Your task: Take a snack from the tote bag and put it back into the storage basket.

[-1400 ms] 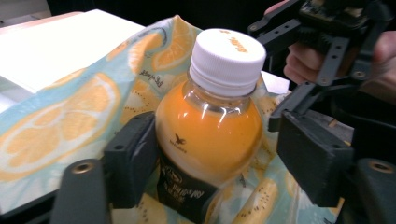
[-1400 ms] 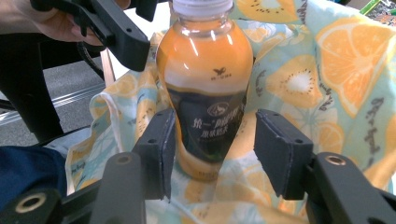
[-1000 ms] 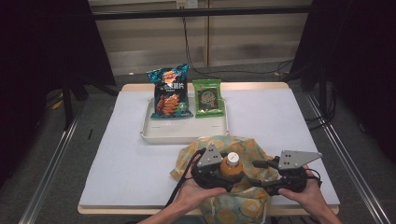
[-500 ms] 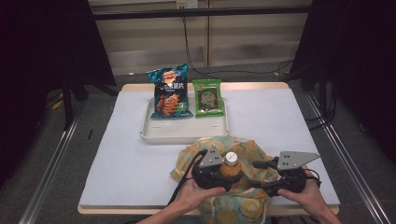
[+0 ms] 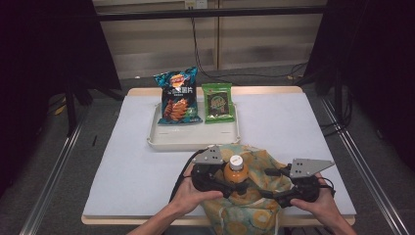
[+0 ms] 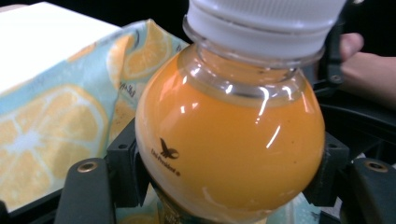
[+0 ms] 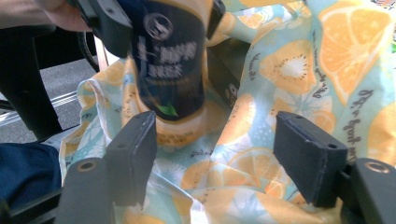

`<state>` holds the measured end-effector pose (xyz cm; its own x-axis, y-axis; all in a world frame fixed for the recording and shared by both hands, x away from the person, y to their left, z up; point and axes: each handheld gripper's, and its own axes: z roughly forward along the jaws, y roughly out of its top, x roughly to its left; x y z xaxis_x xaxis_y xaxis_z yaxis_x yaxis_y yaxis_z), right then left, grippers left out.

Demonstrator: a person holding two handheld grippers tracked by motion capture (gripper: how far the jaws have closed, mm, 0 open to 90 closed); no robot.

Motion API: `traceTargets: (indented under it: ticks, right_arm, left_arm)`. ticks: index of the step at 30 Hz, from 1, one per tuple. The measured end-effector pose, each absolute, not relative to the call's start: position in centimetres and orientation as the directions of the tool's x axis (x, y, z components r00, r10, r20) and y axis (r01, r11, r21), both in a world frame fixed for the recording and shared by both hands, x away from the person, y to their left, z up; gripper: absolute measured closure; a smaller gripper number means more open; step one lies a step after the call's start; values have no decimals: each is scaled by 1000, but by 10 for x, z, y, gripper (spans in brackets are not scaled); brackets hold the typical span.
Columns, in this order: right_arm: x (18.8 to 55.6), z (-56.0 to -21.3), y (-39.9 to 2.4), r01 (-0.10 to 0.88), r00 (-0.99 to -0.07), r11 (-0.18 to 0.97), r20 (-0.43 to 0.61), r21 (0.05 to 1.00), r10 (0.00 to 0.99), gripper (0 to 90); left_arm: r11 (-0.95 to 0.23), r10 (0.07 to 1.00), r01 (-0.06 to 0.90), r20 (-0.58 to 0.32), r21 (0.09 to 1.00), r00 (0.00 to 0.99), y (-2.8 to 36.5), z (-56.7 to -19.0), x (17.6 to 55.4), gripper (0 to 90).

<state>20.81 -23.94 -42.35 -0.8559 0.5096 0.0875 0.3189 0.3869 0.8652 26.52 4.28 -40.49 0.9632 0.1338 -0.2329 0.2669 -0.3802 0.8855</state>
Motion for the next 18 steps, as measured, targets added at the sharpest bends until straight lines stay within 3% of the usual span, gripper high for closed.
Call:
traceTargets:
  ticks: [10,18]
  right_arm:
    - [209,-424,-237,330,-848,373,99,867,520,231]
    - [209,-425,-236,326,-853,374,99,868,513,225]
  left_arm:
    - [-364,41,256,-259,896,965,54,-386,273,311]
    - [-323,32,261,-265,910,964,67,-364,281,311]
